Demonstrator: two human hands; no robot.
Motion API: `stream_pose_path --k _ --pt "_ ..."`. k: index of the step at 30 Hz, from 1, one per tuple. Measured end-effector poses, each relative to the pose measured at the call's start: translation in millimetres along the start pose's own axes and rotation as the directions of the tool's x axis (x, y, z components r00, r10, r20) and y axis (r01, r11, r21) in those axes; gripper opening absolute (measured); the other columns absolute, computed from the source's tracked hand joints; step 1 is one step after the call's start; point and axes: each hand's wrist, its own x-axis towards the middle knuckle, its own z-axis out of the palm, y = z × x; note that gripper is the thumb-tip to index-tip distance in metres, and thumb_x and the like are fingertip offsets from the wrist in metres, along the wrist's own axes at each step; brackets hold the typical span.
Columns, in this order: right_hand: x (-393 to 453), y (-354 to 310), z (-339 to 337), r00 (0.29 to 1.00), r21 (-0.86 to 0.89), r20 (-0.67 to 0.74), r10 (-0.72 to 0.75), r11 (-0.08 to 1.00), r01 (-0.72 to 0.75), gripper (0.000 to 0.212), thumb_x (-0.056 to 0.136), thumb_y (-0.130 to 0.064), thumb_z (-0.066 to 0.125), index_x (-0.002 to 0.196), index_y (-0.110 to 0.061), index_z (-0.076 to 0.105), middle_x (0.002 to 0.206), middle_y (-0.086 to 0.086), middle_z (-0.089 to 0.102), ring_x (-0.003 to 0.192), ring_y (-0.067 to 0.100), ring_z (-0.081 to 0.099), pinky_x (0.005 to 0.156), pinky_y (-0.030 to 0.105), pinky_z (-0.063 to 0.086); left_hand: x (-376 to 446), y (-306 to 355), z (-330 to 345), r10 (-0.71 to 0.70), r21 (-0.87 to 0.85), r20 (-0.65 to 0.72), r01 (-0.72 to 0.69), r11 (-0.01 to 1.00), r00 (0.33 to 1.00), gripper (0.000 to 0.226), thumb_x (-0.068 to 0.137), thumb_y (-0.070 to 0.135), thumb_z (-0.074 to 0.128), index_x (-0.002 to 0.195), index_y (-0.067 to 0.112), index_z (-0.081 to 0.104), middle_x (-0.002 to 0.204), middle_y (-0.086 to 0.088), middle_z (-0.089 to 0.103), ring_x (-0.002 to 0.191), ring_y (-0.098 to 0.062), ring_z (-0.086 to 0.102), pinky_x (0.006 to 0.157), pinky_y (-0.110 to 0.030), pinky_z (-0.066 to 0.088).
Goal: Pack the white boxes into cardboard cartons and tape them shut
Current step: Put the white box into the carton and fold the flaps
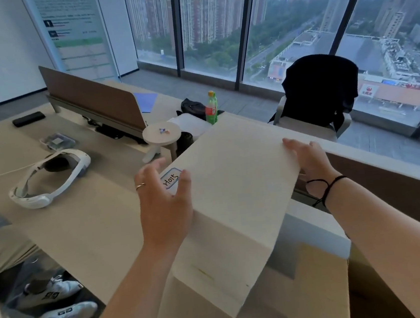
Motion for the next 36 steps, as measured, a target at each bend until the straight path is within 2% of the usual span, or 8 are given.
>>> stream_pose_path --k 5,8,11,14,17,27,33,36 --pt "1 9 -3 0.993 0.085 0.044 0.111 0.99 -0.114 0.036 0.088 -0.047 0.068 0.114 -0.023 0.062 0.109 -0.002 0.073 0.106 0.021 0.069 0.102 0.045 0.049 -13 -8 5 -0.162 -0.242 0.017 0.161 0.957 0.987 0.056 0.1 0.036 0.053 0.149 0.024 0.028 0.125 0.015 0.052 0.115 -0.007 0.055 0.088 -0.021 0.043" --pt "6 17 -5 0.98 0.112 0.108 0.167 0.978 -0.178 0.067 0.071 -0.064 0.069 0.125 -0.024 0.063 0.118 0.0 0.074 0.105 0.023 0.07 0.097 0.046 0.051 -25 -13 13 -0.229 -0.303 -0.007 0.216 0.928 0.973 0.077 0.088 0.061 0.045 0.153 0.027 0.021 0.14 0.014 0.042 0.136 -0.013 0.04 0.111 -0.038 0.037" --pt "13 25 -8 0.958 0.135 0.162 0.237 0.956 -0.259 0.1 0.043 -0.09 0.068 0.119 -0.025 0.069 0.115 -0.002 0.071 0.112 0.025 0.065 0.097 0.046 0.046 -40 -12 21 -0.278 -0.317 -0.01 0.261 0.912 0.96 0.095 0.08 0.074 0.036 0.159 0.025 0.013 0.149 0.015 0.032 0.143 -0.01 0.021 0.114 -0.034 0.025" --pt "24 38 -15 0.933 0.165 0.206 0.294 0.93 -0.33 0.122 0.024 -0.105 0.057 0.119 -0.031 0.073 0.132 0.002 0.066 0.13 0.034 0.054 0.111 0.074 0.017 -49 -14 24 -0.332 -0.374 0.021 0.315 0.872 0.943 0.102 0.074 0.084 0.035 0.16 0.032 0.011 0.161 0.008 0.024 0.145 -0.002 0.016 0.11 -0.029 0.019" --pt "25 48 -18 0.932 0.18 0.211 0.295 0.925 -0.334 0.126 0.02 -0.107 0.053 0.124 -0.039 0.07 0.14 0.003 0.061 0.134 0.037 0.049 0.105 0.082 0.008 -50 -15 24 -0.375 -0.414 0.031 0.353 0.839 0.927 0.104 0.07 0.085 0.037 0.158 0.033 0.017 0.155 0.012 0.03 0.144 -0.002 0.018 0.111 -0.031 0.02" --pt "7 41 -16 0.92 0.271 0.267 0.286 0.894 -0.357 0.117 0.029 -0.096 0.068 0.128 -0.033 0.069 0.125 -0.001 0.07 0.123 0.029 0.062 0.099 0.05 0.046 -54 -9 29 -0.463 -0.463 0.018 0.418 0.782 0.886 0.103 0.064 0.082 0.046 0.15 0.031 0.025 0.139 0.003 0.038 0.135 -0.009 0.027 0.106 -0.034 0.033" --pt "1 41 -39 0.927 0.302 0.266 0.264 0.891 -0.34 0.069 0.05 -0.076 0.069 0.099 -0.027 0.068 0.08 -0.004 0.071 0.098 0.023 0.062 0.088 0.04 0.049 -66 4 33 -0.479 -0.479 0.019 0.428 0.766 0.878 0.103 0.062 0.079 0.045 0.15 0.032 0.026 0.138 0.004 0.038 0.131 -0.009 0.031 0.1 -0.034 0.031" --pt "-1 42 -54 0.925 0.325 0.283 0.252 0.883 -0.34 0.076 0.046 -0.076 0.073 0.102 -0.027 0.063 0.102 -0.001 0.058 0.102 0.024 0.051 0.097 0.038 0.04 -73 16 35 -0.453 -0.473 -0.023 0.389 0.79 0.891 0.097 0.064 0.075 0.045 0.149 0.031 0.03 0.137 0.007 0.038 0.127 -0.008 0.035 0.102 -0.036 0.034"
